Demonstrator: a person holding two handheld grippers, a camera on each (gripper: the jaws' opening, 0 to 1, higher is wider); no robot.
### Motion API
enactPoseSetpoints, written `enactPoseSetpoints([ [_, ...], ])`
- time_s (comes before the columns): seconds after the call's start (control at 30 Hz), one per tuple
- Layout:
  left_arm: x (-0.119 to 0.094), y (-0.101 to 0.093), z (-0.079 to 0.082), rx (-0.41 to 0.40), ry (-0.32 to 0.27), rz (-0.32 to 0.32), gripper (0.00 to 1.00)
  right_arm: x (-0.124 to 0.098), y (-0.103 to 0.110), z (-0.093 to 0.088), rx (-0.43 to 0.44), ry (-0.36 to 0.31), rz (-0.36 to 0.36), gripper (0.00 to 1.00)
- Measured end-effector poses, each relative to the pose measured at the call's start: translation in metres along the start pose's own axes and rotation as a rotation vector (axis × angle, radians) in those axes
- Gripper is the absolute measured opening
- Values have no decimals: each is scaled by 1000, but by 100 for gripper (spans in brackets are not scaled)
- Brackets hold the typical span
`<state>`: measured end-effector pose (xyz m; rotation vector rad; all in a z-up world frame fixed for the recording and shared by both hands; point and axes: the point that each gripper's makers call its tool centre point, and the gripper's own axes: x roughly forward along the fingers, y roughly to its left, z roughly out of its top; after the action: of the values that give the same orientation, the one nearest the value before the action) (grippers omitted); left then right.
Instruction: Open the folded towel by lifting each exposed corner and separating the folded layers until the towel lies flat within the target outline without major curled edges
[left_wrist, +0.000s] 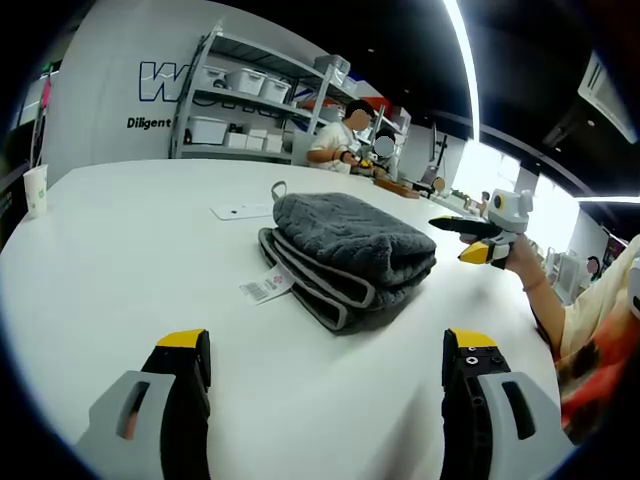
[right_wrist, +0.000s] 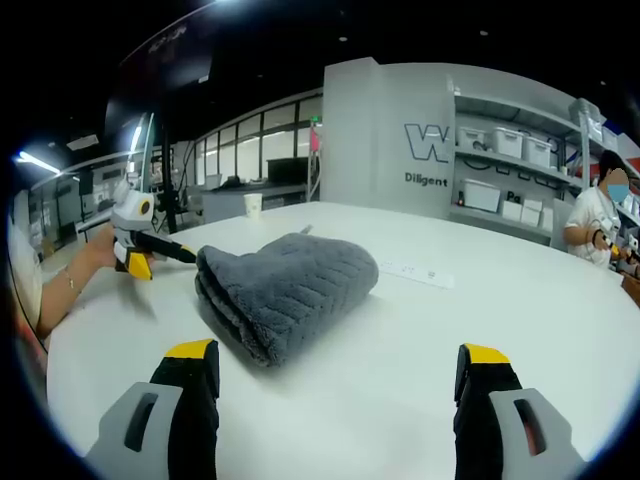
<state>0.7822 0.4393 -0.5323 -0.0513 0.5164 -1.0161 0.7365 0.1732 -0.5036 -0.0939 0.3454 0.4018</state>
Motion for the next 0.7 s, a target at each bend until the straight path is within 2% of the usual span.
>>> enactPoseSetpoints([
  [0.7, -1, 1, 0, 3, 3, 0, 95, 2, 0, -2, 12, 3, 7, 98],
])
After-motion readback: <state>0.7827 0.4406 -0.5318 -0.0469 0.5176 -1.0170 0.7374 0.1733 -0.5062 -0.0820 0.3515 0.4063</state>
